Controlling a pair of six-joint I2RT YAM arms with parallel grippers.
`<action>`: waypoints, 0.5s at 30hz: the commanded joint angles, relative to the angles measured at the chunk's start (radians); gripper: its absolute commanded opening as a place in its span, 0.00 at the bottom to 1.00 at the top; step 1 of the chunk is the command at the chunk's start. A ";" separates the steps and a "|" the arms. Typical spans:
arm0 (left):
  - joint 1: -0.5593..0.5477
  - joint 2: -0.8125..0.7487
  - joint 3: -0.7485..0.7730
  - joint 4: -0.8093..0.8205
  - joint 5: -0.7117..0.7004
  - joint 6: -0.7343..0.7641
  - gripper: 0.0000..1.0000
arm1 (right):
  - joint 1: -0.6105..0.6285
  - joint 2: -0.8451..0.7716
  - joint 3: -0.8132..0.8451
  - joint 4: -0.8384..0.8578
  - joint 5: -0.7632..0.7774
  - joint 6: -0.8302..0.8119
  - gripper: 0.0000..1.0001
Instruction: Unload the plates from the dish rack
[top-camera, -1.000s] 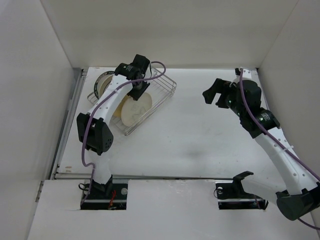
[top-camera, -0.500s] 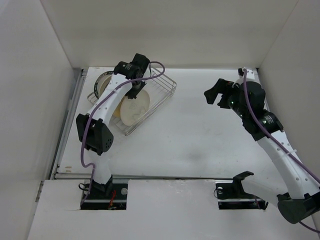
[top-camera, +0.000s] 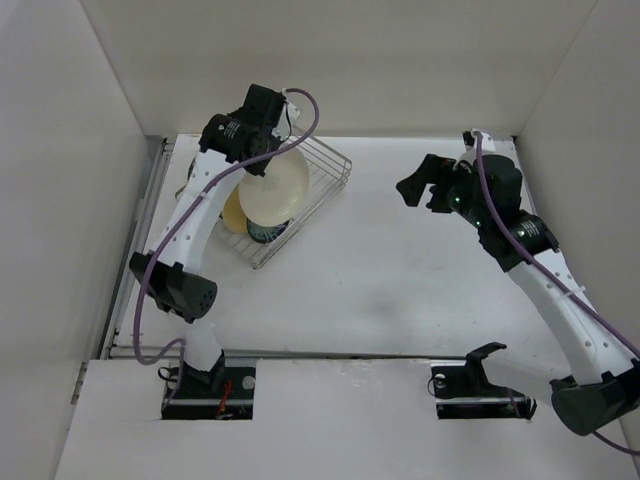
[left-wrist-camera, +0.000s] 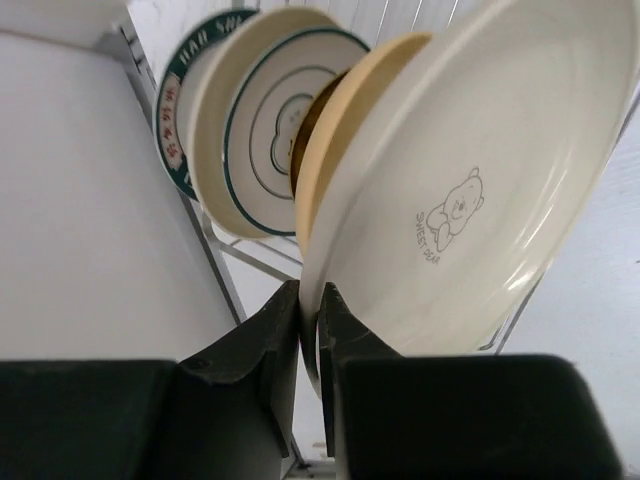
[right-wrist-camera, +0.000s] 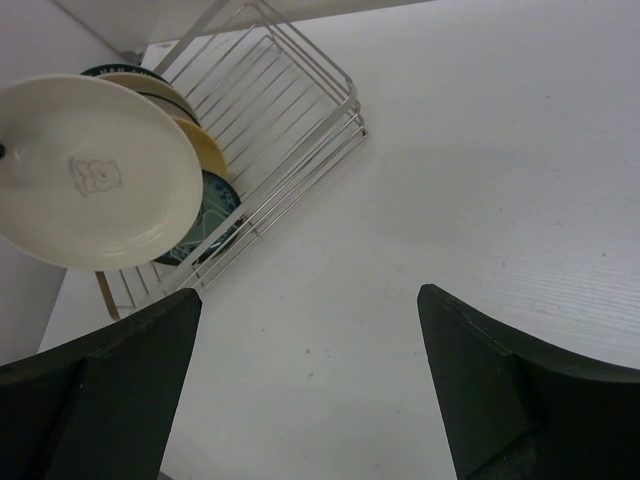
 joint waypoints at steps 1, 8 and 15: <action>-0.029 -0.077 0.038 0.012 0.002 -0.007 0.00 | 0.000 0.033 0.060 0.042 -0.073 -0.014 0.95; -0.029 -0.108 0.107 0.012 0.105 -0.029 0.00 | 0.000 0.058 0.051 0.109 -0.152 -0.014 0.95; -0.029 -0.088 0.107 -0.123 0.634 -0.029 0.00 | 0.009 0.167 0.060 0.158 -0.269 -0.003 0.95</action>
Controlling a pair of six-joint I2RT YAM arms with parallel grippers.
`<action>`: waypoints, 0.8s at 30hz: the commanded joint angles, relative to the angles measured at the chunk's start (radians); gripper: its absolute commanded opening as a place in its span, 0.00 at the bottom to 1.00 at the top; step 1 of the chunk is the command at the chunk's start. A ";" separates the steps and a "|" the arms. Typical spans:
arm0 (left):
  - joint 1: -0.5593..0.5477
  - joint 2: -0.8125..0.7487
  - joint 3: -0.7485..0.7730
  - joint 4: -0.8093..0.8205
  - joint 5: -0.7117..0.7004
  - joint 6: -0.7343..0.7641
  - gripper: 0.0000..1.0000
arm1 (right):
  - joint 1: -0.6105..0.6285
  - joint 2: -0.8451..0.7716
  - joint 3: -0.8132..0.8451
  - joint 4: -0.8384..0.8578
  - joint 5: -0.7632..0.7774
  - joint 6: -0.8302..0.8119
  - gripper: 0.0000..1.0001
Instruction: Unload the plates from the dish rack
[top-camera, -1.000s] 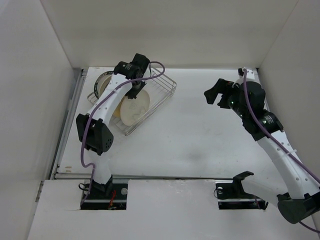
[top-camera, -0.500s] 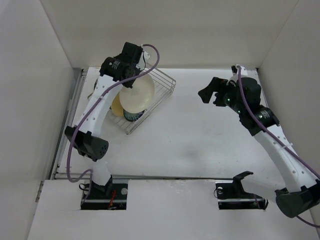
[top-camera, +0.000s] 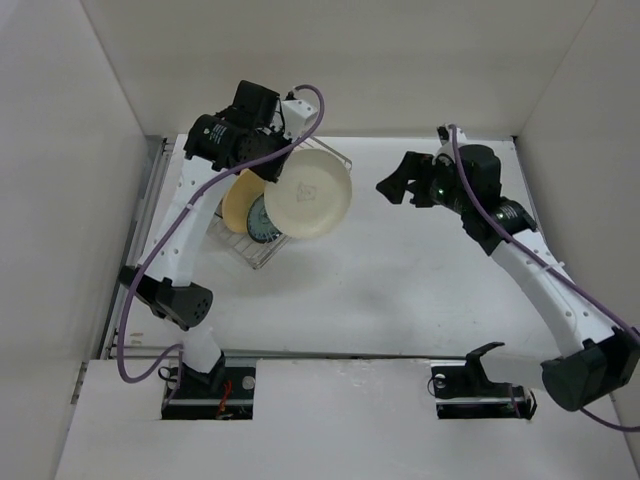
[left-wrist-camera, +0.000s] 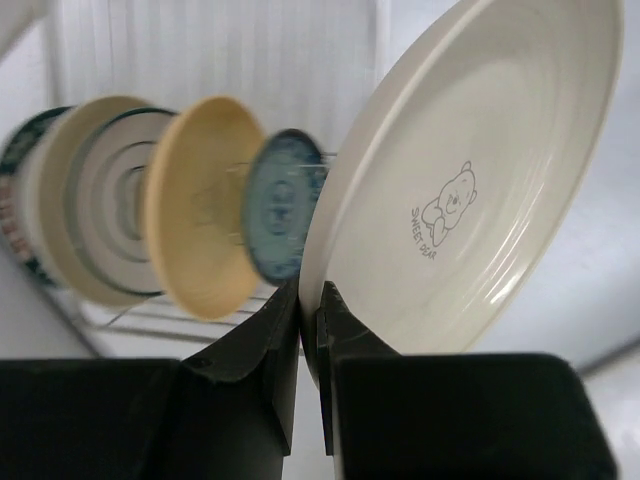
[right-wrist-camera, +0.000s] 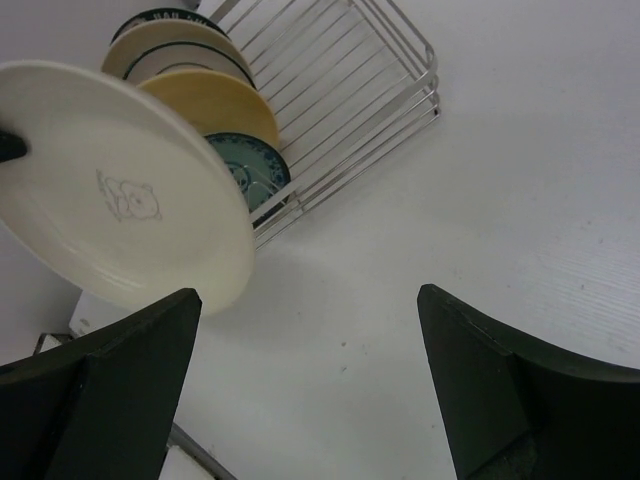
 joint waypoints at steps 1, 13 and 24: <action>-0.004 -0.007 0.024 -0.091 0.332 -0.011 0.00 | 0.009 0.047 0.041 0.074 -0.089 -0.004 0.95; -0.013 0.037 -0.049 -0.101 0.474 0.012 0.00 | 0.062 0.166 -0.019 0.137 -0.231 0.006 0.65; -0.013 0.047 -0.076 -0.049 0.361 -0.037 0.23 | 0.062 0.196 -0.025 0.117 -0.197 -0.005 0.00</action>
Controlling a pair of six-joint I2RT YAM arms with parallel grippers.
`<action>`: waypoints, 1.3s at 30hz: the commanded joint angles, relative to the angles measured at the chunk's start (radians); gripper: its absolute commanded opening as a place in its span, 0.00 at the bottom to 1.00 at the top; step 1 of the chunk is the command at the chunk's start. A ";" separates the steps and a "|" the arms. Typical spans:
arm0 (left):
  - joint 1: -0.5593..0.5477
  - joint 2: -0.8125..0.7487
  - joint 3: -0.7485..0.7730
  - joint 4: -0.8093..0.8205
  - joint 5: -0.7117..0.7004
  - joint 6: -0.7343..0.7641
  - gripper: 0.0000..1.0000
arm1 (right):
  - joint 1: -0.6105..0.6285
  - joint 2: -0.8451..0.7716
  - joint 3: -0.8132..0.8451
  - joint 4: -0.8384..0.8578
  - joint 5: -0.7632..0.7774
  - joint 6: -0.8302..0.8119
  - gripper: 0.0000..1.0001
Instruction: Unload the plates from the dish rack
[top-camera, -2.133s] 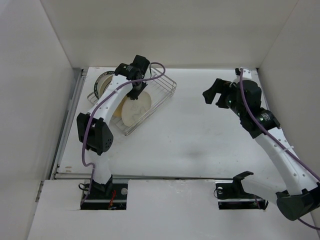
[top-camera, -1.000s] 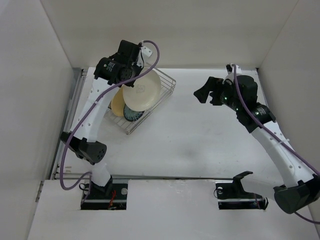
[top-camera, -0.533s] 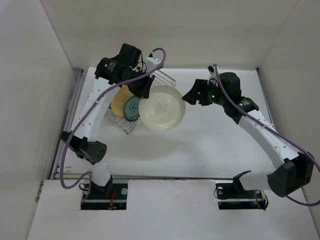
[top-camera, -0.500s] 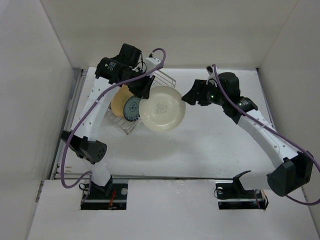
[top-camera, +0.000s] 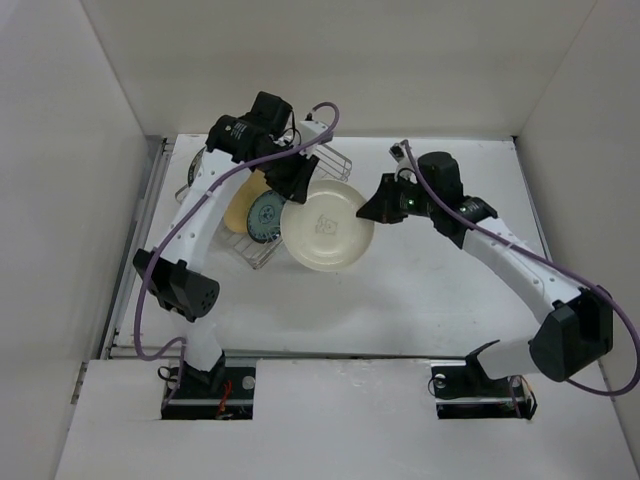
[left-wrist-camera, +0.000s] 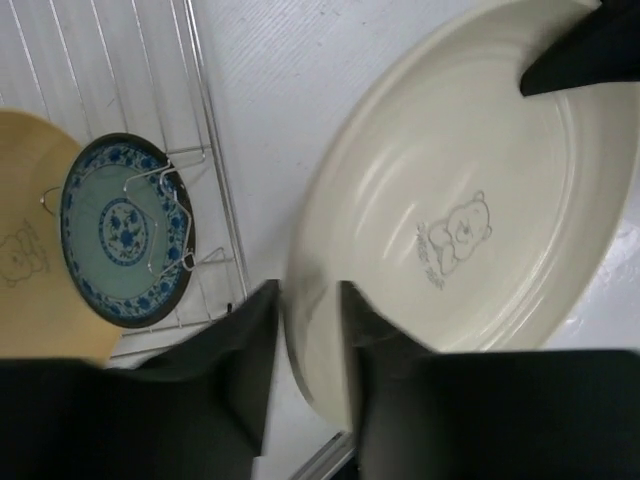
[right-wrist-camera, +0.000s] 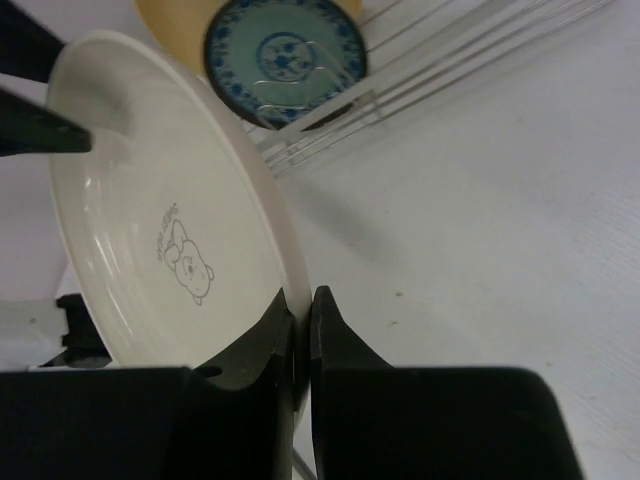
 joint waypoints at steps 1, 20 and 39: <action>-0.015 -0.023 0.000 0.024 -0.050 -0.038 0.33 | -0.010 0.021 0.029 0.020 0.074 0.024 0.00; 0.030 -0.037 -0.221 0.165 -0.602 -0.068 0.81 | -0.358 0.132 0.038 -0.261 0.483 0.261 0.00; 0.058 0.106 -0.268 0.222 -0.696 -0.021 0.61 | -0.514 0.411 -0.028 -0.097 0.496 0.236 0.20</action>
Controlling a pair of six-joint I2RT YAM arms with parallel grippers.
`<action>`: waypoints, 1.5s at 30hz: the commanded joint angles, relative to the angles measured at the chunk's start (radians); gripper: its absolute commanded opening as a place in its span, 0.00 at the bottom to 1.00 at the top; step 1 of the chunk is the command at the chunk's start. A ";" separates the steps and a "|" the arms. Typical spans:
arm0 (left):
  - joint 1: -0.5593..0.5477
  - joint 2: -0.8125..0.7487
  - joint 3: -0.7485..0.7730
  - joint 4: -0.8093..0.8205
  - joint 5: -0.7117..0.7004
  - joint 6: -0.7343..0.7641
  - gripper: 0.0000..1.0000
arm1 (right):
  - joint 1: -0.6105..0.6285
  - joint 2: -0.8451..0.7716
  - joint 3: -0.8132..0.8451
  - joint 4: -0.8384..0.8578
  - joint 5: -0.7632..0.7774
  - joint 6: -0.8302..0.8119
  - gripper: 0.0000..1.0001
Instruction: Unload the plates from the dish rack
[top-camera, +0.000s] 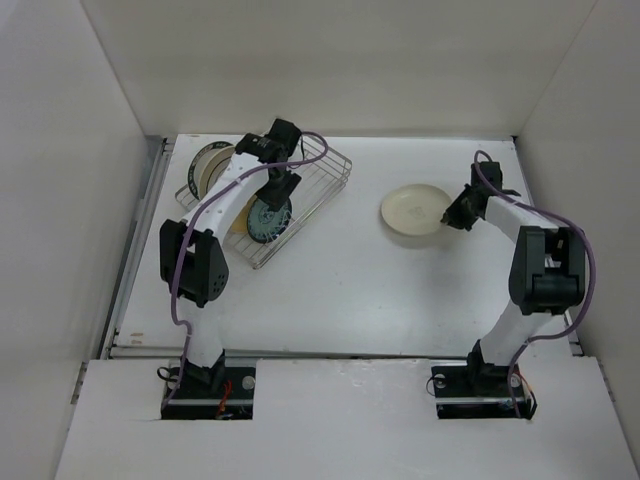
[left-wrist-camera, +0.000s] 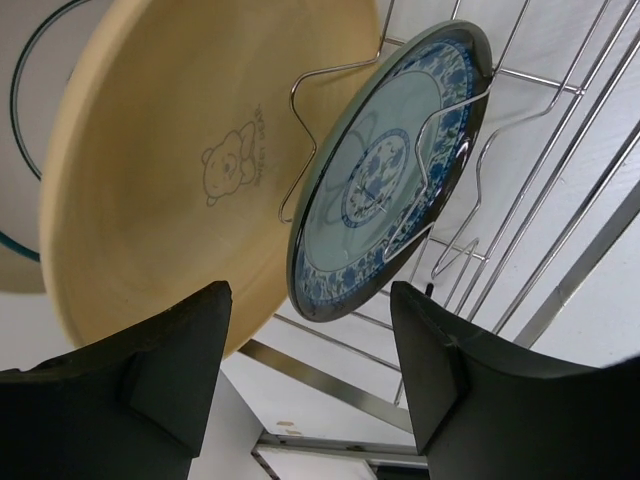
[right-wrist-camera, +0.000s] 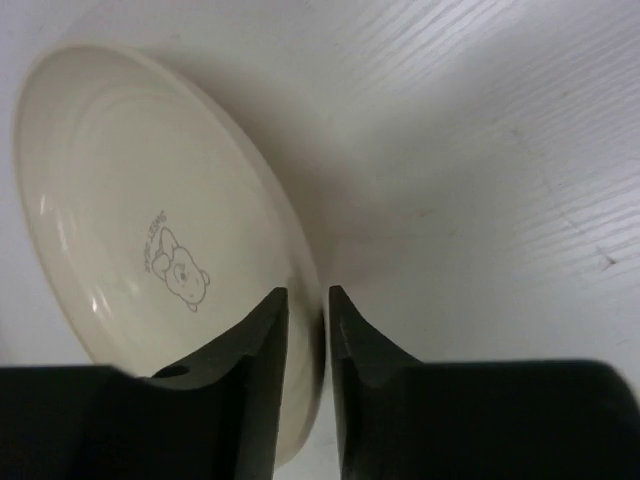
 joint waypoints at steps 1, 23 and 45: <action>0.017 -0.016 -0.012 0.005 -0.016 0.018 0.60 | -0.007 0.025 -0.008 0.012 0.063 -0.035 0.31; 0.036 0.062 -0.011 -0.036 0.060 0.036 0.35 | -0.007 -0.252 -0.030 -0.069 0.050 -0.124 1.00; 0.004 -0.068 0.205 -0.136 -0.109 0.032 0.00 | 0.138 -0.364 0.111 -0.154 0.062 -0.170 1.00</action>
